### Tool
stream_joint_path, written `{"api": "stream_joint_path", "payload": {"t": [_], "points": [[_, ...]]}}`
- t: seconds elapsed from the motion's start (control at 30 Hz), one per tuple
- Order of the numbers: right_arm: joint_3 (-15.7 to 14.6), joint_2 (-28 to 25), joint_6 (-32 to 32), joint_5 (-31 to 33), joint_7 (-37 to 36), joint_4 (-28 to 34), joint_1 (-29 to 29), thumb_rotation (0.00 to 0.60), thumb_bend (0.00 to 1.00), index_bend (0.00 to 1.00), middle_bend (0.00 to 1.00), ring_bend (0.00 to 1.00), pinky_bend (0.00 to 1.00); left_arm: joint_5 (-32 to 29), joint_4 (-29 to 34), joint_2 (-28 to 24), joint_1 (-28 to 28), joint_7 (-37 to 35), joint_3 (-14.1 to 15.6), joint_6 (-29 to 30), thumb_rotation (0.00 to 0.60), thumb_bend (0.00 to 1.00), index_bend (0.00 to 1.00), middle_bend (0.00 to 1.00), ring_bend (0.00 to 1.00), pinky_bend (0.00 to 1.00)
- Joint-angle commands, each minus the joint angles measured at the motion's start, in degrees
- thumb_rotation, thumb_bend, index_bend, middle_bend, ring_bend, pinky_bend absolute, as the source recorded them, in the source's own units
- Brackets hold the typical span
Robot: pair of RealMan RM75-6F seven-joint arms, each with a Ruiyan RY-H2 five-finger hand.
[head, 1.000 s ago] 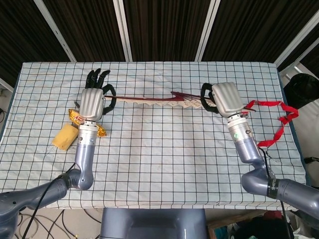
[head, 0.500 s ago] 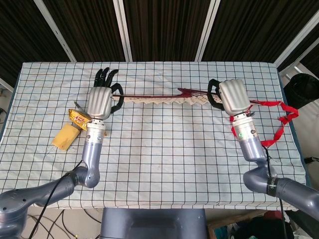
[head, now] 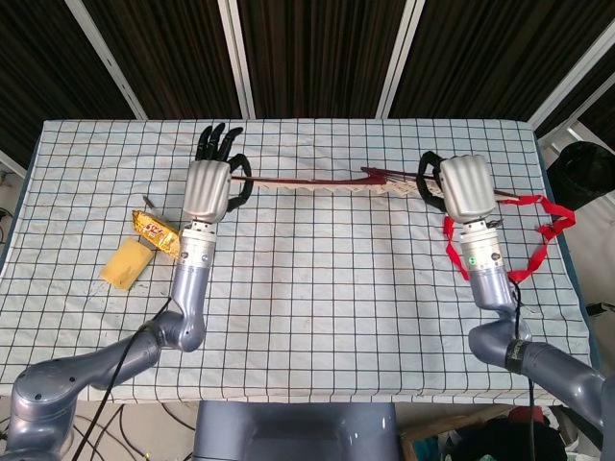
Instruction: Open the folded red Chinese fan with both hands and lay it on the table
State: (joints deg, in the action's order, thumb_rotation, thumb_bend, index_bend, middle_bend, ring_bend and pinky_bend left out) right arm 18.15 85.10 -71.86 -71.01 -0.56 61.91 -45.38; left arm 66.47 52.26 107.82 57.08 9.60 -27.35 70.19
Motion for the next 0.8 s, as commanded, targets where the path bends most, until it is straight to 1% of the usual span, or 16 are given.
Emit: {"api": "stream_joint_path", "payload": {"t": [0.03,0.17,0.33,0.57,0.8], "points": [[-0.60,1.24,-0.74,-1.09,-1.18,-1.89,0.78,0.600,0.41,0.82,0.95,0.99,0.81,0.29,-1.19,0.79,0.03,-0.91,0.62,-0.10,0.600,0.42,0.62,0.14,0.00,0.00],[-0.90,1.82,-1.42,-1.49,-1.94,-2.39,1.80,0.600,0.41,0.82,0.95,0.99,0.81,0.56,-1.66,1.36,-0.83,-1.62,1.62,0.31,0.600,0.42,0.62,0.14,0.00,0.00],[-1.18,2.02,-2.34,-2.08,-1.91,-1.60,3.00,0.600,0.41,0.82,0.95,0.99,0.81,0.89,-0.70,1.46,-2.09,-1.90,2.56,1.19,0.600,0.42,0.62,0.14,0.00,0.00],[-1.83,1.62,-3.72,-2.95,-1.04,1.14,5.04,0.600,0.41,0.82,0.95,0.99,0.81,1.31,2.44,0.64,-4.45,-1.46,3.81,2.67,0.600,0.42,0.62,0.14,0.00,0.00],[-3.20,0.76,-5.44,-4.72,0.63,4.41,7.24,0.600,0.41,0.82,0.94,0.97,0.81,1.79,6.19,-0.69,-6.98,-0.86,5.05,4.04,0.600,0.41,0.61,0.14,0.00,0.00]]}}
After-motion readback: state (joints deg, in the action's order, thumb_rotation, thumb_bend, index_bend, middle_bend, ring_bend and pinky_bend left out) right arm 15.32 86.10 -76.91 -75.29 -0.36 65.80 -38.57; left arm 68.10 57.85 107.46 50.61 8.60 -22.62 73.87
